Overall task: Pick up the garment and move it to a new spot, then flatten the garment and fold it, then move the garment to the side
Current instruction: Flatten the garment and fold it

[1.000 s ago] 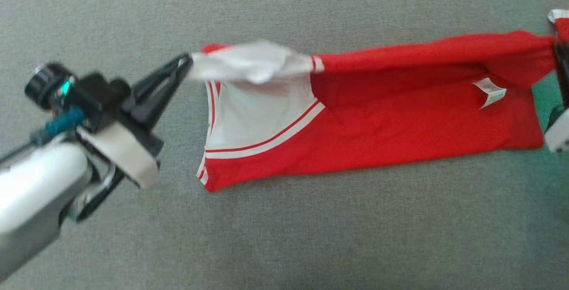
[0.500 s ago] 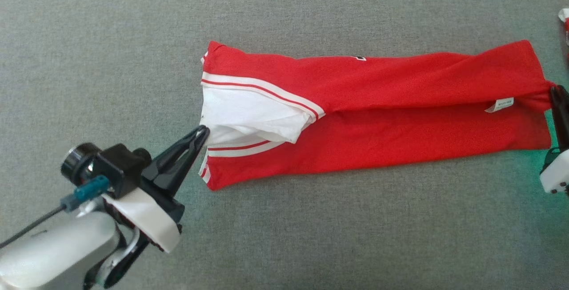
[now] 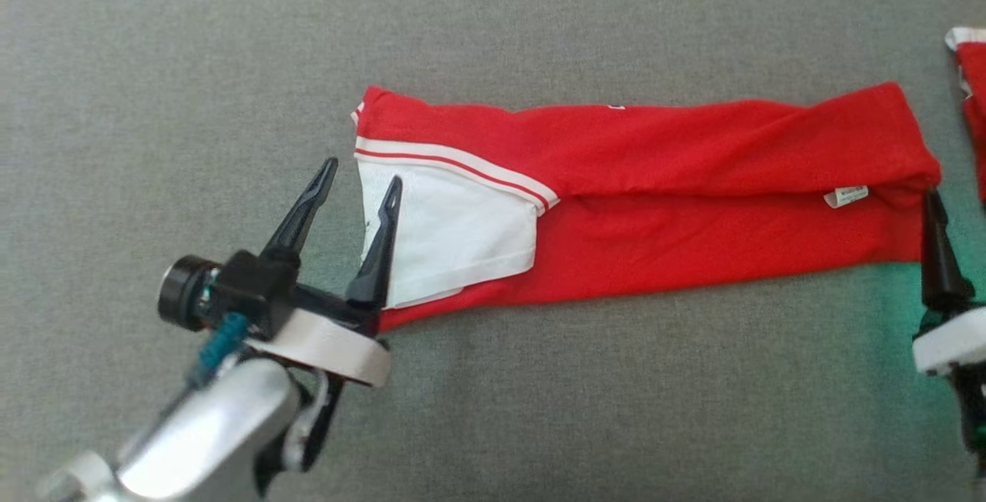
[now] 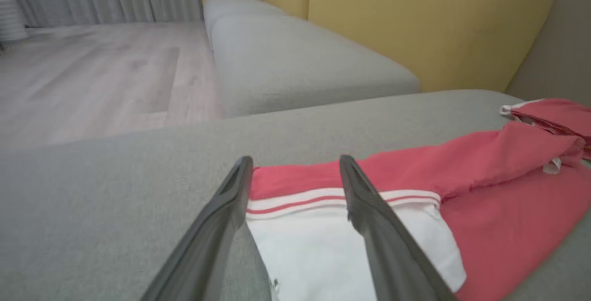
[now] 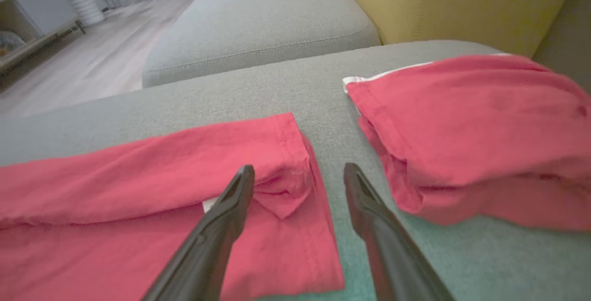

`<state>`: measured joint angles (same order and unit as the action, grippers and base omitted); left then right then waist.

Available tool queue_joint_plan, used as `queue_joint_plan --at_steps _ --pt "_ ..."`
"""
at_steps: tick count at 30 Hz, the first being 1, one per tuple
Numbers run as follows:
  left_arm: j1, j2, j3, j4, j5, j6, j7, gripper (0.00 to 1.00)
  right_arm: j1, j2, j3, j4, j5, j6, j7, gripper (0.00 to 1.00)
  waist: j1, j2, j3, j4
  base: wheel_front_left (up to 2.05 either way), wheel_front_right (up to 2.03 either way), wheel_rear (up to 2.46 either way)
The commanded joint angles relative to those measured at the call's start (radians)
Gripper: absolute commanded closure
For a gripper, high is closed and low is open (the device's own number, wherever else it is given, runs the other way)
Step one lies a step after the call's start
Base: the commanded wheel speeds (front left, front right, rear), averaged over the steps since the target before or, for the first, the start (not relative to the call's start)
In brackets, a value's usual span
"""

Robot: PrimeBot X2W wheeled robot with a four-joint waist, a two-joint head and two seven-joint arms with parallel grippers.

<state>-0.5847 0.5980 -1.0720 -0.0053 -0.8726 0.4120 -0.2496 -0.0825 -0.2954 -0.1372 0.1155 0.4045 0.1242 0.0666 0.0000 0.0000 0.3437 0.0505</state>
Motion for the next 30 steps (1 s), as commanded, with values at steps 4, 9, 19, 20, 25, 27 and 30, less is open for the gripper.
queue_joint_plan --at_steps 4,9,19,20,25,27,30 --pt "0.118 -0.090 0.207 -0.035 0.182 0.076 -0.012 0.00 0.004 0.055 -0.043 -0.024 0.010 0.007 -0.031 0.00 0.0000 0.0000 -0.043 0.020 0.00 0.00 0.00" --pt "0.249 -0.207 0.336 -0.062 0.359 0.093 -0.012 0.00 -0.065 0.106 -0.115 0.060 -0.007 0.007 -0.018 0.00 0.0000 0.0000 -0.073 0.054 0.00 0.00 0.00" --pt "0.388 -0.356 0.444 -0.078 0.540 -0.019 -0.012 0.00 -0.172 0.095 -0.223 0.383 -0.120 0.007 0.058 0.00 0.0000 0.0000 -0.092 0.130 0.00 0.00 0.00" --pt "0.394 -0.363 0.454 -0.076 0.551 -0.031 -0.012 0.00 -0.175 0.096 -0.226 0.408 -0.122 0.007 0.075 0.00 0.0000 0.0000 -0.094 0.133 0.00 0.00 0.00" --pt "0.425 -0.392 0.512 -0.080 0.591 -0.076 -0.012 0.00 -0.174 0.101 -0.168 0.426 -0.056 0.007 0.139 1.00 0.0000 0.0000 -0.102 0.134 0.00 0.00 0.00" --pt "0.438 -0.400 0.536 -0.080 0.603 -0.091 -0.012 0.00 -0.167 0.085 -0.147 0.404 -0.028 0.007 0.121 1.00 0.0000 0.0000 -0.107 0.124 0.00 0.00 0.00" --pt "0.456 -0.414 0.563 -0.079 0.617 -0.116 -0.012 0.00 -0.152 0.054 -0.132 0.367 -0.021 0.007 0.094 1.00 0.0000 0.0000 -0.119 0.102 0.00 0.00 0.00"
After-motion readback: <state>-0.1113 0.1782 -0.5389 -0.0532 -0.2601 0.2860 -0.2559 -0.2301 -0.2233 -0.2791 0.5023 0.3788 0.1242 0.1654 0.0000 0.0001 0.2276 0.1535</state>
